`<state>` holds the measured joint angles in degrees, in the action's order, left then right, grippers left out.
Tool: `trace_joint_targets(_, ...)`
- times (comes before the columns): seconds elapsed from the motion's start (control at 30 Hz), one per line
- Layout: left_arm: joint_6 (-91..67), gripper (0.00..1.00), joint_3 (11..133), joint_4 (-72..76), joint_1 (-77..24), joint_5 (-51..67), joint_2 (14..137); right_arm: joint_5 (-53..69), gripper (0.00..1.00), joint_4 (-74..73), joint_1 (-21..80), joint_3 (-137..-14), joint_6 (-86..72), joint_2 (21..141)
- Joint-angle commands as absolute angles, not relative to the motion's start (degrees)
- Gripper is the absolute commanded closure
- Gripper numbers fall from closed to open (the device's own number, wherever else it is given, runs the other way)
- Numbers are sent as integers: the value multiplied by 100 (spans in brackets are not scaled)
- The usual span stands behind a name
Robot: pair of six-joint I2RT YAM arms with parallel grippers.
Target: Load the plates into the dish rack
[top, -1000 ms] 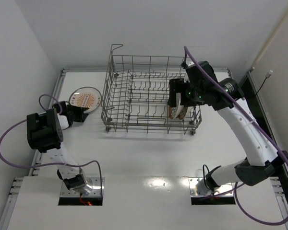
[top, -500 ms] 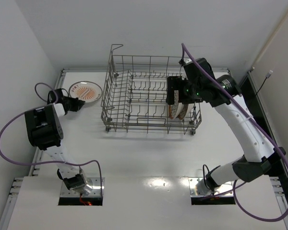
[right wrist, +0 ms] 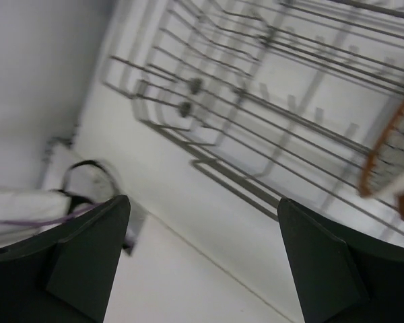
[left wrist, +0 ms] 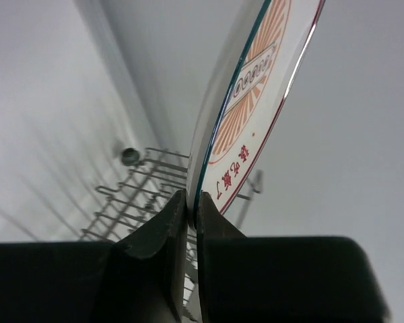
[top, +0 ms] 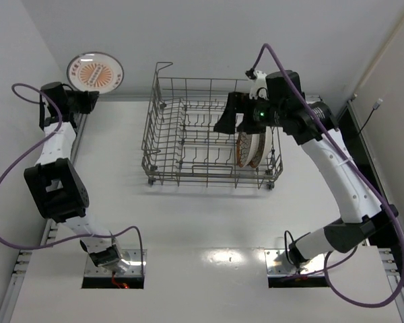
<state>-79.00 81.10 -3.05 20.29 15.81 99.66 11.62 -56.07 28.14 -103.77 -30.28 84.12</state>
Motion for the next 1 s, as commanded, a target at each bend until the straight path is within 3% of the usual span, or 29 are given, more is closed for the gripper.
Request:
trace_joint_targets(0.0,-8104,100,8665,-219,2004,1986,9387,3223,11,-4124,2646,-10213,-3523,8673)
trace_joint_targets(0.17,-8218,100,9008,-386,1636,2240,8939,4147,11,-2912,2339,-10099,-4385,8973)
trace_joint_targets(0.47,-8096,100,8744,-1218,520,2978,8411,4562,13,-1953,1942,-10213,-5167,9396)
trace_joint_targets(0.6,-7463,100,9123,-2214,27,3226,8596,4509,13,-2065,1653,-10213,-5168,9509)
trace_joint_targets(0.97,-7022,100,9299,-2716,-396,3639,8587,4763,13,-2146,1090,-9810,-5071,9888)
